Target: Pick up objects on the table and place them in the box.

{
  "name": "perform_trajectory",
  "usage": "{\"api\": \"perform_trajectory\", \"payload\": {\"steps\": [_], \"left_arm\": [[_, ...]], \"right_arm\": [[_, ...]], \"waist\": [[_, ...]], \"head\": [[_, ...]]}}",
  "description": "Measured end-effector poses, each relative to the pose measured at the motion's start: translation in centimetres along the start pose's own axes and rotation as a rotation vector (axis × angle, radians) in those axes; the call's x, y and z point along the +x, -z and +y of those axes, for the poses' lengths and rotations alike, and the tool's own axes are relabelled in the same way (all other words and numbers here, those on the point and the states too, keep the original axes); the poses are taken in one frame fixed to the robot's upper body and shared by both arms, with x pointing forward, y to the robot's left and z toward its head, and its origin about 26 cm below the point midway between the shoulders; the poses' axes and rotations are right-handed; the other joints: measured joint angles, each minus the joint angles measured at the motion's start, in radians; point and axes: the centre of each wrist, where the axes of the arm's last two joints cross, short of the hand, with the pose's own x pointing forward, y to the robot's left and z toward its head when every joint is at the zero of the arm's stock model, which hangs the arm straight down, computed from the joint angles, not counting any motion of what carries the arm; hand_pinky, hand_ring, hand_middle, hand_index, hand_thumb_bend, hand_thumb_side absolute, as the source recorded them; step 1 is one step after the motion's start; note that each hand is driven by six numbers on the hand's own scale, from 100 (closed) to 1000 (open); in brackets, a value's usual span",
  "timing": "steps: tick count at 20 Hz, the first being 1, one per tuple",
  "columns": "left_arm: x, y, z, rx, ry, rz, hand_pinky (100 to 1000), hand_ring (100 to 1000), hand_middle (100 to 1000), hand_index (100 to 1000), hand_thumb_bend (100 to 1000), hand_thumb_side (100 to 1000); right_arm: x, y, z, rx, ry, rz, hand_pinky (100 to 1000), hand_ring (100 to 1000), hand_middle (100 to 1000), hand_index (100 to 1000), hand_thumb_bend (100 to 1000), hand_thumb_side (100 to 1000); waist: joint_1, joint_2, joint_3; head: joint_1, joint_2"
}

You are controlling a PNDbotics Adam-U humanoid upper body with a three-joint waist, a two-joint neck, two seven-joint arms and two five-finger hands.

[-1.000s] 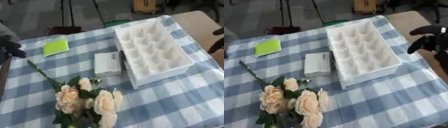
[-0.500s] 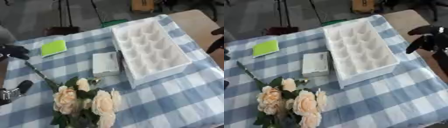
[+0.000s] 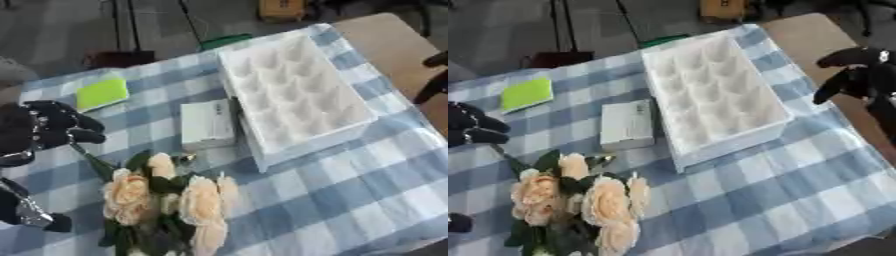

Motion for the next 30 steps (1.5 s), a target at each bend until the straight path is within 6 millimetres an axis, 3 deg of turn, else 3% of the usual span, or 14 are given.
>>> {"api": "perform_trajectory", "payload": {"steps": [2, 5, 9, 16, 30], "left_arm": [[-0.2, 0.5, 0.1, -0.026, 0.014, -0.006, 811, 775, 807, 890, 871, 586], [-0.6, 1.2, 0.1, -0.034, 0.025, -0.024, 803, 760, 788, 870, 862, 481], [-1.0, 2.1, 0.5, -0.004, 0.051, -0.065, 806, 761, 786, 865, 858, 445], [-1.7, 3.4, 0.0, -0.108, 0.131, -0.097, 839, 799, 830, 885, 858, 544], [-3.8, 4.2, -5.5, -0.291, 0.103, 0.011, 830, 789, 814, 877, 862, 590]], "right_arm": [[0.0, 0.0, 0.0, 0.001, 0.000, 0.000, 579, 588, 743, 782, 100, 737], [0.0, 0.0, 0.0, 0.004, 0.001, 0.000, 578, 587, 743, 781, 100, 738], [0.0, 0.0, 0.0, 0.006, 0.000, -0.001, 579, 587, 742, 780, 100, 737], [0.0, 0.1, 0.1, 0.012, 0.002, -0.003, 579, 586, 742, 779, 100, 735], [0.0, 0.2, 0.1, 0.017, 0.001, -0.009, 579, 585, 741, 778, 100, 731]], "waist": [[0.001, 0.000, -0.002], [0.001, 0.000, -0.005], [-0.001, 0.000, -0.007], [-0.007, 0.000, -0.014], [-0.019, 0.000, -0.017]], "head": [[0.000, 0.004], [-0.004, 0.005], [-0.008, 0.007], [-0.009, 0.008], [-0.012, 0.008]]}}
